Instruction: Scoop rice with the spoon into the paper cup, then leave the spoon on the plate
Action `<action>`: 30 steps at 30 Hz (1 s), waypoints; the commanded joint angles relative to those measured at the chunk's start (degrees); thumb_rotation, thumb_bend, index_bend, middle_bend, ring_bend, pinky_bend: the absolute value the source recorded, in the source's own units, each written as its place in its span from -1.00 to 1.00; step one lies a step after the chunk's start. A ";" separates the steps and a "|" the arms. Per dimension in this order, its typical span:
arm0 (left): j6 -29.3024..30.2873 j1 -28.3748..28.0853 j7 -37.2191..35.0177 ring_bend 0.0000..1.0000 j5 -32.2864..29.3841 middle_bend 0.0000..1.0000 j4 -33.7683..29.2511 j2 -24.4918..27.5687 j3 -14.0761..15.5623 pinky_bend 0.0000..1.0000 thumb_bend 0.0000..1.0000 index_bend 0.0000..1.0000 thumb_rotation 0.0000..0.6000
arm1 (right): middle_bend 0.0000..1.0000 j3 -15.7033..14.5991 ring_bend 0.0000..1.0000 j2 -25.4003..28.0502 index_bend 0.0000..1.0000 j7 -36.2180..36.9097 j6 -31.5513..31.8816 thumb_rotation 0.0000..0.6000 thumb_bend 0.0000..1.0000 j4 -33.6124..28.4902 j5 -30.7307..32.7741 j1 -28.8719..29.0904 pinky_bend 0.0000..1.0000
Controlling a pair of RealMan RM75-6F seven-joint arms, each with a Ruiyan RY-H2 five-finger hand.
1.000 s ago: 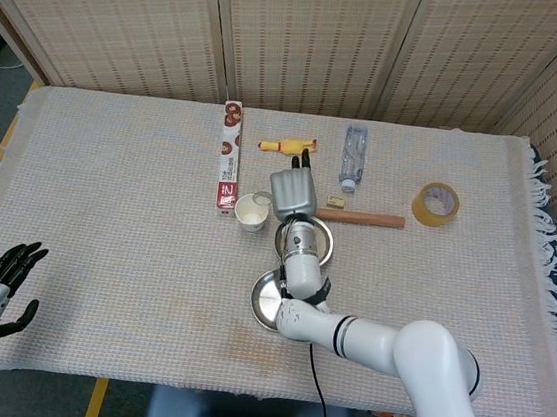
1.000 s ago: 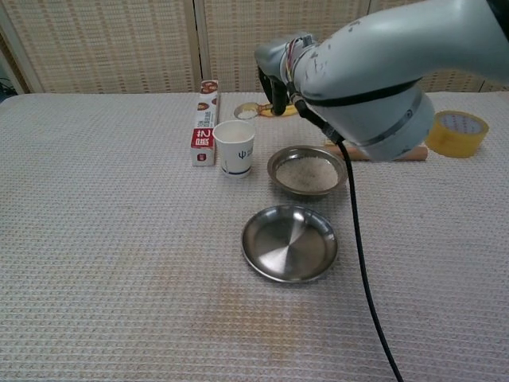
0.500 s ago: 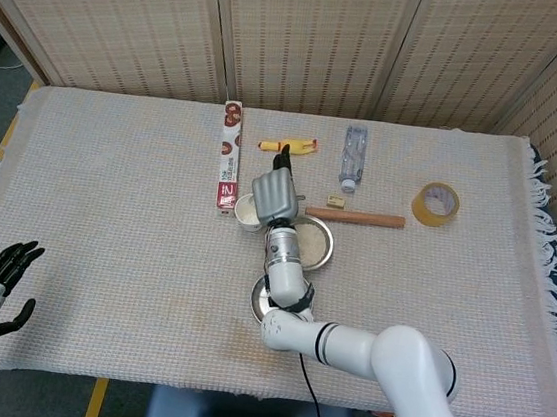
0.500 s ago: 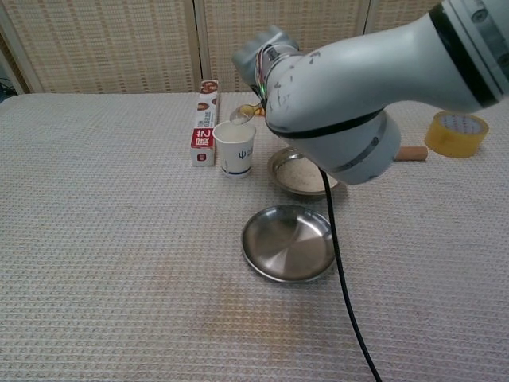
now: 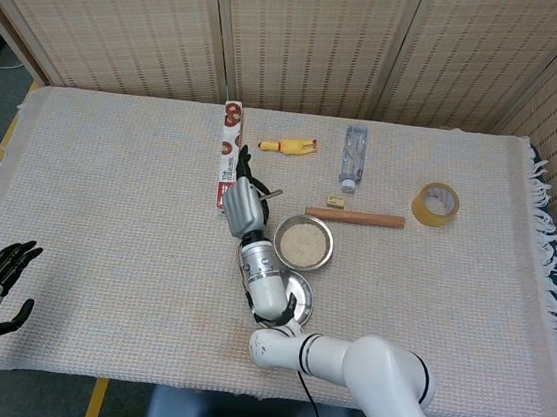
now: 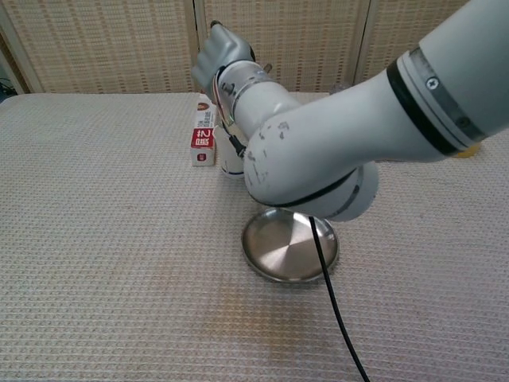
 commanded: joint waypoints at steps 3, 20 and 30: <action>0.35 0.18 0.17 -1.00 0.32 -1.00 0.13 0.02 0.18 -0.60 -0.04 -1.00 1.00 | 0.17 -1.98 -0.76 -0.64 0.86 -5.80 2.29 1.00 -0.33 -1.31 -4.81 -0.69 -0.99; 1.52 0.86 1.65 -1.00 0.61 -1.00 -0.16 -0.17 0.21 -0.60 -0.04 -1.00 1.00 | 0.17 9.56 -0.76 11.34 0.80 14.96 3.37 1.00 -0.33 -18.23 -4.93 -13.39 -0.99; 1.49 1.01 3.75 -1.00 0.69 -1.00 -0.79 -0.58 0.22 -0.60 -0.04 -1.00 1.00 | 0.17 6.55 -0.76 27.54 0.76 51.78 -0.87 1.00 -0.33 -45.43 -19.20 -34.84 -0.99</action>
